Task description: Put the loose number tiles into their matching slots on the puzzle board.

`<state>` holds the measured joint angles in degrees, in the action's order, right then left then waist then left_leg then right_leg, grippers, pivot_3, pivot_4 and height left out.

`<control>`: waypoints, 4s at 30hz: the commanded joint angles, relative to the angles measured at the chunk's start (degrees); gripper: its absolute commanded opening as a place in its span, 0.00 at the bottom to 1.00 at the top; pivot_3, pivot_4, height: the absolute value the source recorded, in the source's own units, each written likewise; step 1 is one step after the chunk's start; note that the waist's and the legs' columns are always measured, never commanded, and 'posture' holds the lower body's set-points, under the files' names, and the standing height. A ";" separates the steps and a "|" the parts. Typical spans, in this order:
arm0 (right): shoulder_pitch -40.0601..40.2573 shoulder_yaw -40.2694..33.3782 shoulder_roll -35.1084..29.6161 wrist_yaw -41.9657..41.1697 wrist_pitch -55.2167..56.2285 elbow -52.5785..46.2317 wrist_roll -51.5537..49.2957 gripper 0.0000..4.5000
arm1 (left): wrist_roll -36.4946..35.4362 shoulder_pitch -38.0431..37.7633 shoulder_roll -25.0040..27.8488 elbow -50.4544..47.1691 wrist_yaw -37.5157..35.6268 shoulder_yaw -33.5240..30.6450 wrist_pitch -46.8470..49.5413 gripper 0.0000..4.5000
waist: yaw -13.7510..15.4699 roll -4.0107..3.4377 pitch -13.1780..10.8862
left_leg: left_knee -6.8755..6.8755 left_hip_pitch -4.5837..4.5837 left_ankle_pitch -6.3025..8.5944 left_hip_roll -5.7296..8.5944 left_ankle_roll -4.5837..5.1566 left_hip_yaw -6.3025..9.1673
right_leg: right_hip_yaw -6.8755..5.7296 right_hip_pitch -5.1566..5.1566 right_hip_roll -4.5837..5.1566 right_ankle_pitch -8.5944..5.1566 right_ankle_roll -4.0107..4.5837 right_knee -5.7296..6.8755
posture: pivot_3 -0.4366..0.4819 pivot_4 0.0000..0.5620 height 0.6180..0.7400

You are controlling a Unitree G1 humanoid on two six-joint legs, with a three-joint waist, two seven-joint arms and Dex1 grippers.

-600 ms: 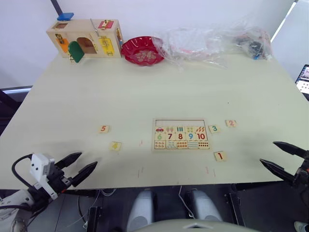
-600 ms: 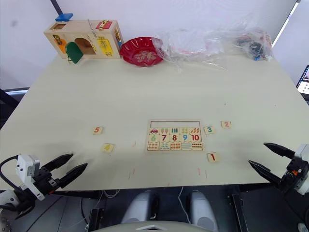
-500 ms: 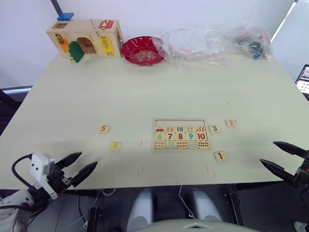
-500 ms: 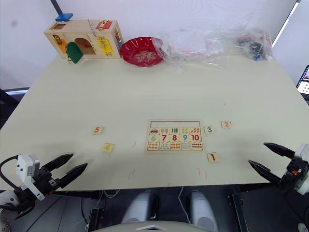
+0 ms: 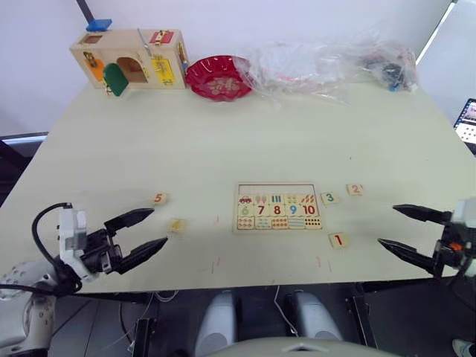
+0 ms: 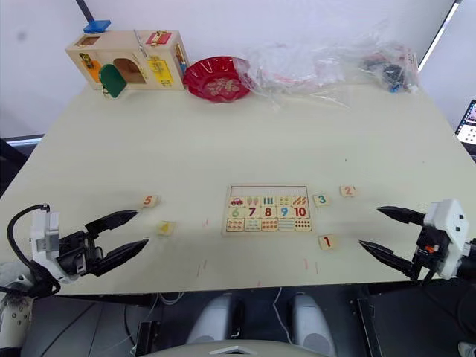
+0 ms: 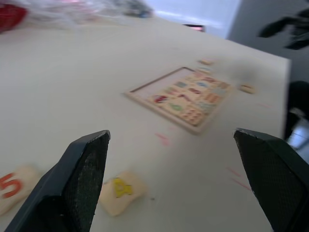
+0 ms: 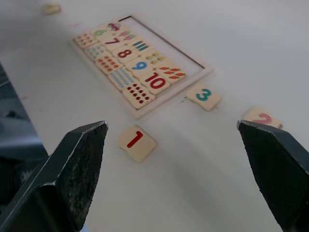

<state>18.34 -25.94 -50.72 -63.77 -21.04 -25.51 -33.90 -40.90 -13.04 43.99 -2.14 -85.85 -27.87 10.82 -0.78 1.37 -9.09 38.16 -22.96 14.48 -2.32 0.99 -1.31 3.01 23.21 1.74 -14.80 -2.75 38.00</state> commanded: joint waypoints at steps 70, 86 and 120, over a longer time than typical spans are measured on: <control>-31.11 35.95 -0.71 -17.13 21.34 27.26 23.52 0.54 | -10.31 0.83 12.09 15.91 -6.65 11.62 -21.25 1.00 | 0.04 -0.05 -0.25 | 0.04 -0.02 0.02 -0.04 0.04 -0.09 | -0.02 0.01 0.04 0.08 0.12 0.03 | 0.48 0.27 1.00; -33.01 32.94 -2.85 -12.83 12.62 18.42 22.55 0.19 | -9.99 1.13 11.43 16.07 -6.65 11.30 -21.55 1.00 | 0.04 -0.08 -0.26 | 0.06 -0.02 0.02 -0.05 0.04 -0.08 | -0.02 0.01 0.06 0.09 0.12 0.05 | 0.48 0.27 1.00; -98.53 70.88 39.37 -7.94 -25.59 56.21 40.88 0.19 | -7.00 5.70 6.09 18.80 -6.65 6.59 -19.93 1.00 | -0.86 -0.42 -0.48 | 0.17 -1.08 0.00 0.06 0.00 -0.02 | -0.69 1.16 0.15 0.30 0.04 0.51 | 0.48 0.27 1.00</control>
<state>-78.03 45.14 -12.60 -71.36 -47.95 29.36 5.79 -48.02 -7.30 50.00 16.52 -90.76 -19.20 -9.19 -1.64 0.95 -9.57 38.33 -24.05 14.48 -2.26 0.99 -1.33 2.32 24.40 1.88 -14.50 -2.70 38.56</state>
